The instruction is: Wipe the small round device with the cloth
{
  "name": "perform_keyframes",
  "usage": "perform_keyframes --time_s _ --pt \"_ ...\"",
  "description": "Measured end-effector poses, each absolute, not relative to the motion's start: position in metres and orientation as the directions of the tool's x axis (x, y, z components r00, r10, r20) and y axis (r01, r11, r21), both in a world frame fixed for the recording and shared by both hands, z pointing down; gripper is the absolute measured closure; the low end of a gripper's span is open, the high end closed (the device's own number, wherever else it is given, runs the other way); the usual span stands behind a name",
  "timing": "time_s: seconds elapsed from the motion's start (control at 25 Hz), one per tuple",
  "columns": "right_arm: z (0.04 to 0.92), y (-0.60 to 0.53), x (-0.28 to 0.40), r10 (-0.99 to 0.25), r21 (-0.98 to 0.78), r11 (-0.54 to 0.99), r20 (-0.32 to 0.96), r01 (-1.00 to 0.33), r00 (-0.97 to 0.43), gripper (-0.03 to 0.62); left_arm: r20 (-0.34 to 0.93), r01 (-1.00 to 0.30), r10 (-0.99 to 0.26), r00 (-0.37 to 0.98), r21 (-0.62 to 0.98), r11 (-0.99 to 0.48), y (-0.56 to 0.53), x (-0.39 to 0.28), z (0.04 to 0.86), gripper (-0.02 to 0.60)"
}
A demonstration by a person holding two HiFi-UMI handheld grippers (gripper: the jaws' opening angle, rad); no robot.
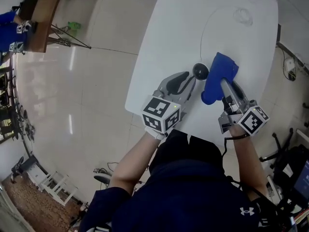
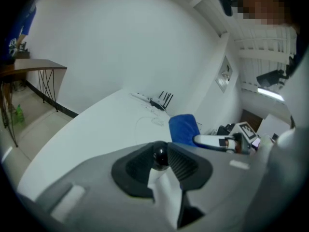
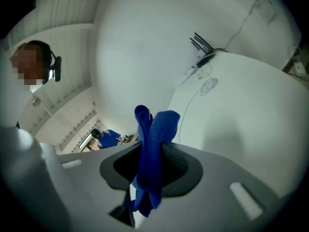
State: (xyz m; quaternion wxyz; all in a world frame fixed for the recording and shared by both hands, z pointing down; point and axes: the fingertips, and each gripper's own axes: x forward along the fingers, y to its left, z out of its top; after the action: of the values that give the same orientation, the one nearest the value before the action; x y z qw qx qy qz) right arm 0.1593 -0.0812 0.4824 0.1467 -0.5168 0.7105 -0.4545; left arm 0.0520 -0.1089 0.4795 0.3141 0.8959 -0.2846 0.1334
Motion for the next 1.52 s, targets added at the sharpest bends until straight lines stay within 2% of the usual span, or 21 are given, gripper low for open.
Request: perform_keyframes --time_s 0.24,0.4,0.56,0.68,0.76,0.88,1.08,1.2,1.32,1.52 --pt "0.536 -0.067 0.160 -0.822 -0.890 -0.038 0.286 -0.455 -0.491 0.487 0.402 -0.585 -0.426 0.810 0.513 -0.628 -0.109 0.057 0.493 0.491" --pt "0.555 -0.067 0.156 -0.783 -0.880 -0.087 0.350 -0.467 -0.514 0.487 0.404 -0.590 -0.431 0.807 0.509 -0.626 -0.109 0.059 0.499 0.489" --pt "0.576 -0.061 0.160 -0.716 -0.832 -0.206 0.487 -0.515 -0.500 0.487 0.421 -0.588 -0.420 0.804 0.454 -0.670 -0.103 0.063 0.502 0.483" --pt "0.573 -0.064 0.157 -0.709 -0.825 -0.218 0.500 -0.521 -0.496 0.485 0.428 -0.590 -0.429 0.796 0.388 -0.708 -0.104 0.062 0.501 0.476" --pt "0.559 -0.069 0.154 -0.725 -0.815 -0.174 0.485 -0.552 -0.488 0.485 0.432 -0.592 -0.435 0.790 0.353 -0.725 -0.106 0.060 0.498 0.476" --pt "0.525 -0.080 0.155 -0.749 -0.740 -0.069 0.481 -0.669 -0.455 0.484 0.458 -0.586 -0.431 0.778 0.281 -0.760 -0.107 0.060 0.494 0.476" --pt "0.473 -0.092 0.145 -0.739 -0.530 0.216 0.461 -0.820 -0.492 0.484 0.492 -0.545 -0.378 0.784 0.256 -0.798 -0.103 0.070 0.497 0.433" --pt "0.465 -0.093 0.126 -0.665 -0.375 0.396 0.513 -0.838 -0.543 0.484 0.521 -0.521 -0.351 0.778 0.223 -0.824 -0.101 0.074 0.499 0.442" --pt "0.472 -0.097 0.112 -0.595 -0.251 0.511 0.587 -0.822 -0.549 0.484 0.560 -0.499 -0.324 0.763 0.190 -0.846 -0.102 0.077 0.507 0.442" --pt "0.471 -0.099 0.113 -0.559 -0.305 0.519 0.586 -0.799 -0.587 0.484 0.570 -0.479 -0.295 0.766 0.202 -0.854 -0.100 0.075 0.513 0.439"
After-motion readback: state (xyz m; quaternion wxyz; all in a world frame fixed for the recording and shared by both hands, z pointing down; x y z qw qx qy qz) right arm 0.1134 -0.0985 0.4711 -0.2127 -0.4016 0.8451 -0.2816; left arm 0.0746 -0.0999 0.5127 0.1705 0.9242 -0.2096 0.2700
